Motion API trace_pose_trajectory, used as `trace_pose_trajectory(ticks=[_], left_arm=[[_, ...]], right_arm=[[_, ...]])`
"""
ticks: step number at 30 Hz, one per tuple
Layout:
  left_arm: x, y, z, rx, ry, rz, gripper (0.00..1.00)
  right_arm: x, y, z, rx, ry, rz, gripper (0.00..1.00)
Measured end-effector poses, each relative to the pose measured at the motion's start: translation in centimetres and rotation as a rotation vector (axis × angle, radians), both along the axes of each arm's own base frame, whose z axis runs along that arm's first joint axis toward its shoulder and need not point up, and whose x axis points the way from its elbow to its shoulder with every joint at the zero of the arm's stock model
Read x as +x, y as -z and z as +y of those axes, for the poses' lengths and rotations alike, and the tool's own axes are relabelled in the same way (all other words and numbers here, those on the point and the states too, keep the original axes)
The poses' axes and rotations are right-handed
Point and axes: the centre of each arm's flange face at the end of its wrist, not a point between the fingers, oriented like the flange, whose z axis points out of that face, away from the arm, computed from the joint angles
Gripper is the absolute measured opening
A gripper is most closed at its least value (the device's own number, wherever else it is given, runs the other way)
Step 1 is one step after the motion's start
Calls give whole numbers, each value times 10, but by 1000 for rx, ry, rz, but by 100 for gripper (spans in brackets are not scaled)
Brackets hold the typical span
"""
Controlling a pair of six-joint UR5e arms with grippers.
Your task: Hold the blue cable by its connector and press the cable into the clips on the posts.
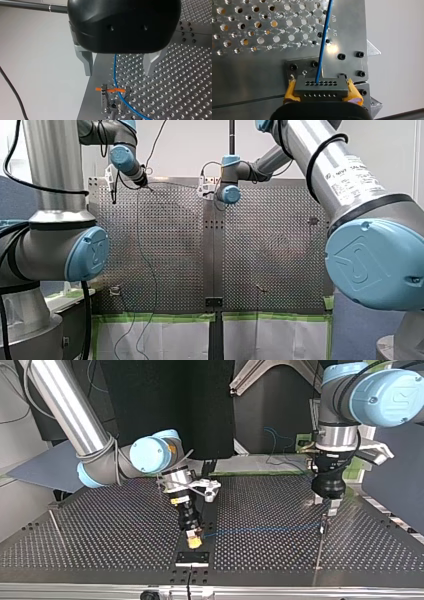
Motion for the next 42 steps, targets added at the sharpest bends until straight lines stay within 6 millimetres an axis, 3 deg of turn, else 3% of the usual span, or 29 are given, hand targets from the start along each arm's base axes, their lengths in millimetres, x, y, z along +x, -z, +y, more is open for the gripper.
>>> trace_pose_trajectory(ticks=[15, 24, 35, 42], left_arm=[[1, 11, -17, 135, 23, 38, 100], [6, 3, -34, 165, 22, 5, 100], [34, 13, -60, 168, -1, -10, 100], [45, 7, -68, 161, -43, -40, 100]], right_arm=[[-4, 0, -5, -1, 8, 2, 0], [-7, 0, -9, -2, 9, 2, 0], [-7, 0, -8, -2, 4, 2, 0], [-7, 0, -9, -1, 4, 3, 0]])
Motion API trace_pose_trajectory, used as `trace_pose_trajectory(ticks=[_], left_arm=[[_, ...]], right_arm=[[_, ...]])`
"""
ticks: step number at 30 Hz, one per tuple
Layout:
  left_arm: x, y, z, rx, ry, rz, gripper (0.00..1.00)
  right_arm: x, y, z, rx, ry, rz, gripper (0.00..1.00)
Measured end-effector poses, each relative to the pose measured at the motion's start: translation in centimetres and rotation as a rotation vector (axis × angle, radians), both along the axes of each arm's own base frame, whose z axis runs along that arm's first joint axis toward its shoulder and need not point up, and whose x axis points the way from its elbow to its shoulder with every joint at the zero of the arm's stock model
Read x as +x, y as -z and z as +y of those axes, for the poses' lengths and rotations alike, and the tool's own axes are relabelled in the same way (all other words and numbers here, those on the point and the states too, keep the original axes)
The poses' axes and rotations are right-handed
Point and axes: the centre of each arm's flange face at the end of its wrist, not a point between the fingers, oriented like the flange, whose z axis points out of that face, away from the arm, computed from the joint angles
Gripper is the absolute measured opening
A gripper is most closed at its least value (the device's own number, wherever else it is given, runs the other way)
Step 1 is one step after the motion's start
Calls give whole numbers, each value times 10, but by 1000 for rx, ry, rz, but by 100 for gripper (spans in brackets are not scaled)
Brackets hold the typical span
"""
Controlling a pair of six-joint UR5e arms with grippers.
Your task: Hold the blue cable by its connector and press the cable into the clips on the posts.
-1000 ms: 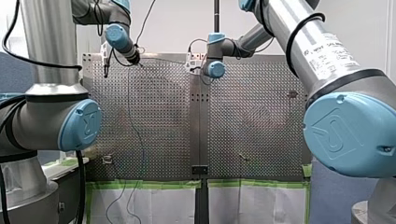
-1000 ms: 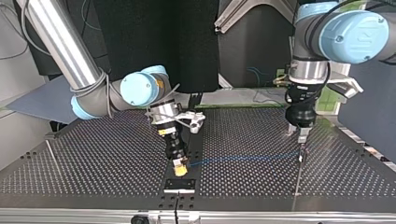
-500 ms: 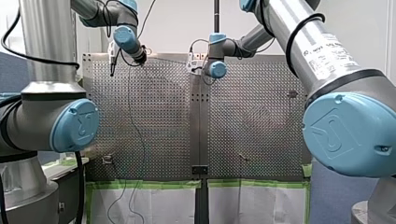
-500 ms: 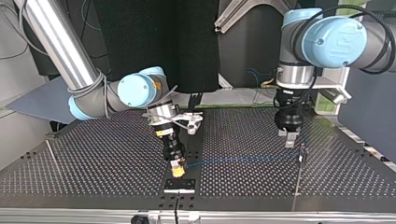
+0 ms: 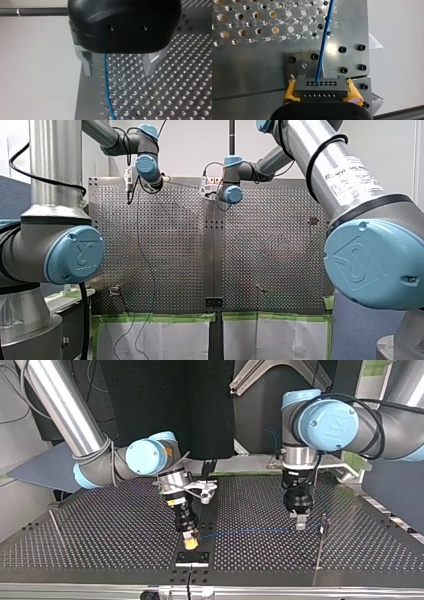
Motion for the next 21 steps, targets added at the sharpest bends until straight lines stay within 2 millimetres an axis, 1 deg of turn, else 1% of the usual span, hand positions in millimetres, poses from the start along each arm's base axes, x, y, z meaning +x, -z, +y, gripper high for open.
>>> trace_pose_trajectory(ticks=[5, 11, 16, 21], left_arm=[[5, -2, -7, -2, 5, -12, 100], [12, 5, -19, 1, 16, -4, 100], [16, 1, -19, -5, -16, -23, 100], [18, -10, -16, -2, -63, -44, 100]], right_arm=[[0, 0, 0, 0, 0, 0, 0], [1, 0, 1, 1, -1, 1, 0], [0, 0, 1, 1, -1, 1, 0], [0, 0, 0, 1, 0, 2, 0]])
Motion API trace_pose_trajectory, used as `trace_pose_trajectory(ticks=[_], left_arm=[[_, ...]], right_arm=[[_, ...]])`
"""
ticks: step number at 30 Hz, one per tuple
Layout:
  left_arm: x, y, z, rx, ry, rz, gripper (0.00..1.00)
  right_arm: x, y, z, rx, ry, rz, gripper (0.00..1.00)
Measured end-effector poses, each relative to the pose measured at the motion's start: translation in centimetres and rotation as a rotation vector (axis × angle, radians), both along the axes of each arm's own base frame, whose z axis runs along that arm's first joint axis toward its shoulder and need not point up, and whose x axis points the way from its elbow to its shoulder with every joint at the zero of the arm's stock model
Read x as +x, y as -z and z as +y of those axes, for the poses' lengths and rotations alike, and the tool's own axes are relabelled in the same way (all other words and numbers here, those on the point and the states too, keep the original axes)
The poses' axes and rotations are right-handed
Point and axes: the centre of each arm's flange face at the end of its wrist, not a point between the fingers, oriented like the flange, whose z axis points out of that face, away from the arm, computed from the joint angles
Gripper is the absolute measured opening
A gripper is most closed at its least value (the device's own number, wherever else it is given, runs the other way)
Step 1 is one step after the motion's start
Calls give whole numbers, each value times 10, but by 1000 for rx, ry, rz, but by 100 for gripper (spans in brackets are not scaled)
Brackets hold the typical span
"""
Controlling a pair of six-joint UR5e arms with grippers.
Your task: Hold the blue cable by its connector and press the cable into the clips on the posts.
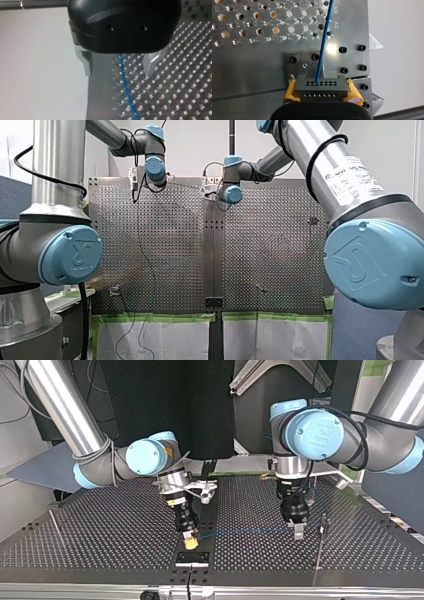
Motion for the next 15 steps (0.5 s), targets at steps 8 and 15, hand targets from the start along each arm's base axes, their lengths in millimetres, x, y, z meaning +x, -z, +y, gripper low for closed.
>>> trace_pose_trajectory(ticks=[8, 15], left_arm=[[10, 3, -3, 25, -16, 19, 100], [22, 14, -9, 36, -18, 46, 100]], right_arm=[[1, 0, 1, 0, -1, 0, 0], [0, 0, 0, 2, 0, 2, 0]])
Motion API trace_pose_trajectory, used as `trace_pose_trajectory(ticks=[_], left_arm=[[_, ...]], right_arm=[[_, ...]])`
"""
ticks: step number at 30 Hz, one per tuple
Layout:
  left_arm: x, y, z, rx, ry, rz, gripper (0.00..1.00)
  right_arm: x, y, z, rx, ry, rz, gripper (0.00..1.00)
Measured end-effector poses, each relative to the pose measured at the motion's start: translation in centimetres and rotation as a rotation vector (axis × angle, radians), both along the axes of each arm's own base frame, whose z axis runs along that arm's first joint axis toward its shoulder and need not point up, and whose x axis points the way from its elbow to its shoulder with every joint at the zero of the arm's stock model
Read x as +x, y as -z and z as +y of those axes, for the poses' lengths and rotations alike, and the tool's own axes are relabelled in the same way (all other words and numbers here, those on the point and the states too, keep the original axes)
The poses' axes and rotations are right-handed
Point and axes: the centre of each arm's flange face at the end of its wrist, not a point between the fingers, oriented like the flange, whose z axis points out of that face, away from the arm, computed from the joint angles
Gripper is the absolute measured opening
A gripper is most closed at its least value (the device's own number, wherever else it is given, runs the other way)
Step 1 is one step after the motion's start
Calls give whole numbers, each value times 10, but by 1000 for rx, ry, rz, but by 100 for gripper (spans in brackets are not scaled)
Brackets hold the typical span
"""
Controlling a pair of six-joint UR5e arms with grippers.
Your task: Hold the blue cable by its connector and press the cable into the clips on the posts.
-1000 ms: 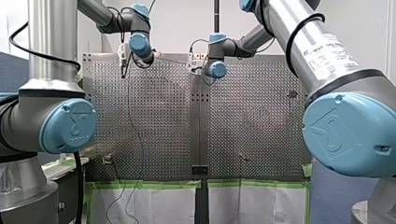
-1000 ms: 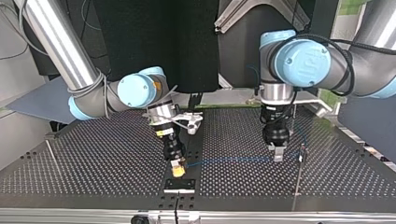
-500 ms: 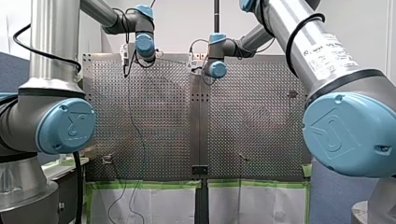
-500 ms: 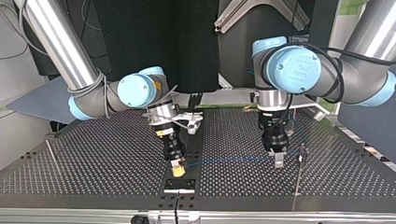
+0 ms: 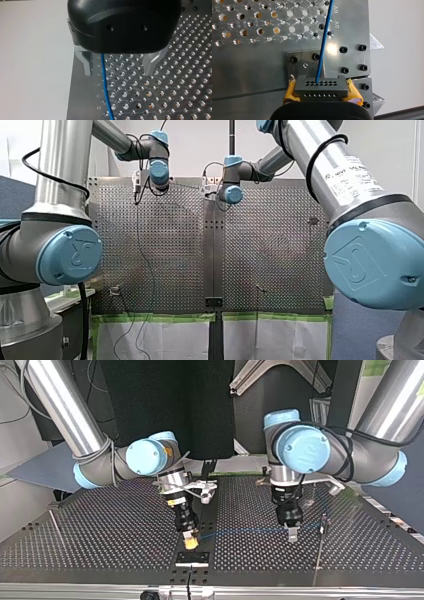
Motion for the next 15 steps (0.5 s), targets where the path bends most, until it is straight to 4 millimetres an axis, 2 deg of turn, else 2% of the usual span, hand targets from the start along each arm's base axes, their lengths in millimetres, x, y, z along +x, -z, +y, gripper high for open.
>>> trace_pose_trajectory(ticks=[15], left_arm=[[4, -7, 3, -10, -16, -12, 100]], right_arm=[[-1, 0, -1, 0, 2, 2, 0]])
